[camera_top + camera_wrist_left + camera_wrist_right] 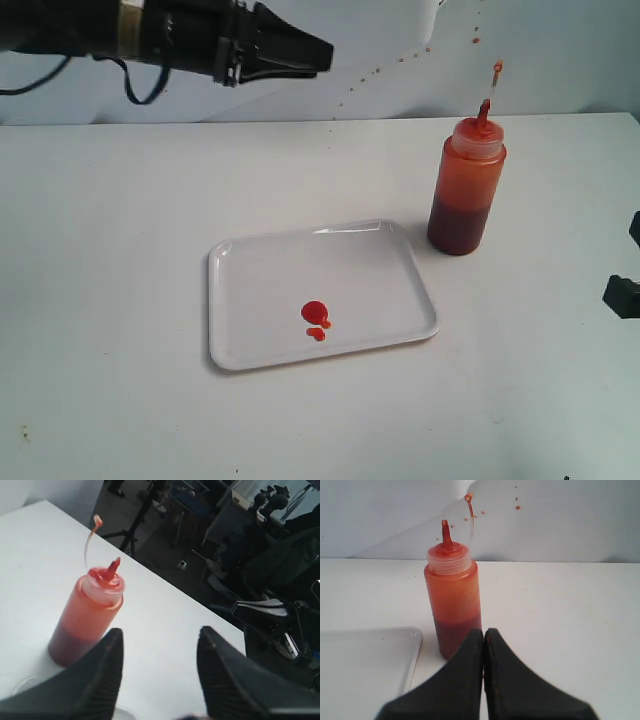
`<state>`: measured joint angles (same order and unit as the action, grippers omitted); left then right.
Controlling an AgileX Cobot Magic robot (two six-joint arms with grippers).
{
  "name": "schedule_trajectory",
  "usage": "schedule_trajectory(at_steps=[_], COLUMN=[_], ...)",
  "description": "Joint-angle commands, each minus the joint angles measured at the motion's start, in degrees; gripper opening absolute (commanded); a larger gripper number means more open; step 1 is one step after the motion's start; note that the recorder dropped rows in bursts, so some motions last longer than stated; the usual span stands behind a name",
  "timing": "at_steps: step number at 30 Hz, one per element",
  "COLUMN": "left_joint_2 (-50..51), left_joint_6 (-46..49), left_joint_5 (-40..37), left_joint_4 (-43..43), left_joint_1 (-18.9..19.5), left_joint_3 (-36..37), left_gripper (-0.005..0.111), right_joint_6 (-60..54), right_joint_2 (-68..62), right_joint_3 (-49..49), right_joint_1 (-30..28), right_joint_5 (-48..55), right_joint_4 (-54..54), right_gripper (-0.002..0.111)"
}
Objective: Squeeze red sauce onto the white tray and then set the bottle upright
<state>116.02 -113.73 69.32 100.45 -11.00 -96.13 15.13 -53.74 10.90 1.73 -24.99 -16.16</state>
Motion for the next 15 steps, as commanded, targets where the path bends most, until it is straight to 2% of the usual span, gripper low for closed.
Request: schedule_trajectory(at_steps=[1,6,15], left_joint_2=[-7.9,-16.1,-31.3], left_joint_6=[1.3,1.3,1.8], left_joint_5=[0.6,0.6,0.6], left_joint_4=[-0.5,-0.5,-0.5], left_joint_1=[3.5,6.8,11.4], left_joint_3=[3.5,8.8,17.6], left_gripper=[0.025,0.001,0.0], right_joint_6=[0.4,2.0,3.4], right_joint_2=[0.1,0.1,0.1], right_joint_3=[-0.5,-0.5,-0.5], right_joint_1=[0.0,0.0,0.0], right_joint_5=[-0.4,-1.6,-3.9], right_joint_4=[0.3,0.3,0.1], right_gripper=[0.0,0.0,0.0])
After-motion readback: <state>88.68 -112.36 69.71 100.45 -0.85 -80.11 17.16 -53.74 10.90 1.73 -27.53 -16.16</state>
